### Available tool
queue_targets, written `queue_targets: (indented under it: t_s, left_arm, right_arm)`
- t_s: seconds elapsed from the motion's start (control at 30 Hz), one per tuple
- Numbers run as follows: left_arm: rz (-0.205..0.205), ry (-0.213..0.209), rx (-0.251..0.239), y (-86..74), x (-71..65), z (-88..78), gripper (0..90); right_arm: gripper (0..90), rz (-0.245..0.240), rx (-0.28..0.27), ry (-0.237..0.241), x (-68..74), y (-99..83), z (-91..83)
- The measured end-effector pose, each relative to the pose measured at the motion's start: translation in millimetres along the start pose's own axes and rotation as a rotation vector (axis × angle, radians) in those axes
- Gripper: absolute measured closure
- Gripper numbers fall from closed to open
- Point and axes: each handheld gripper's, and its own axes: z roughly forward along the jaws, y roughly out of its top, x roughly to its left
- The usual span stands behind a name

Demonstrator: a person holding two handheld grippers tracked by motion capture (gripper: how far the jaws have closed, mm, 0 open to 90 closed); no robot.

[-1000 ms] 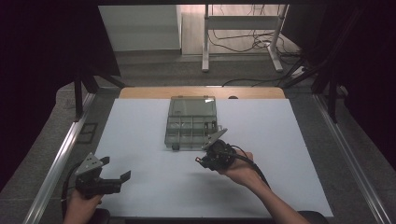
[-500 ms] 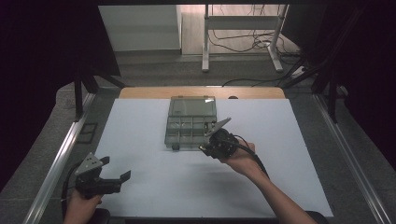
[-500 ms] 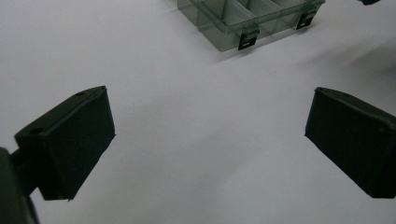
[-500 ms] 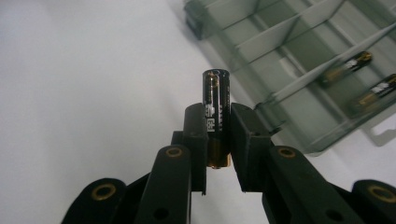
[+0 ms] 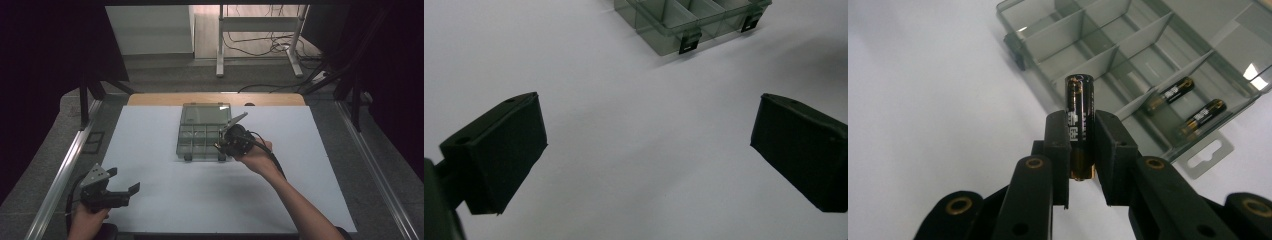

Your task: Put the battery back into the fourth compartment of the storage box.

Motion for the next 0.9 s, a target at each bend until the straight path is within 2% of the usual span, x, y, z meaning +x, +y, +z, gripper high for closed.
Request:
queue_targets:
  t_s: [0.7,0.9]
  left_arm:
    - [-0.003,-0.004,-0.002,-0.2,0.8,-0.2,2.0]
    - [-0.004,-0.004,-0.002,-0.2,0.8,-0.3,2.0]
  right_arm:
    - [76.6,0.083,0.013,-0.088,-41.3,25.8,13.9]
    - [76.6,0.117,0.034,-0.112,-52.7,29.8,22.5]
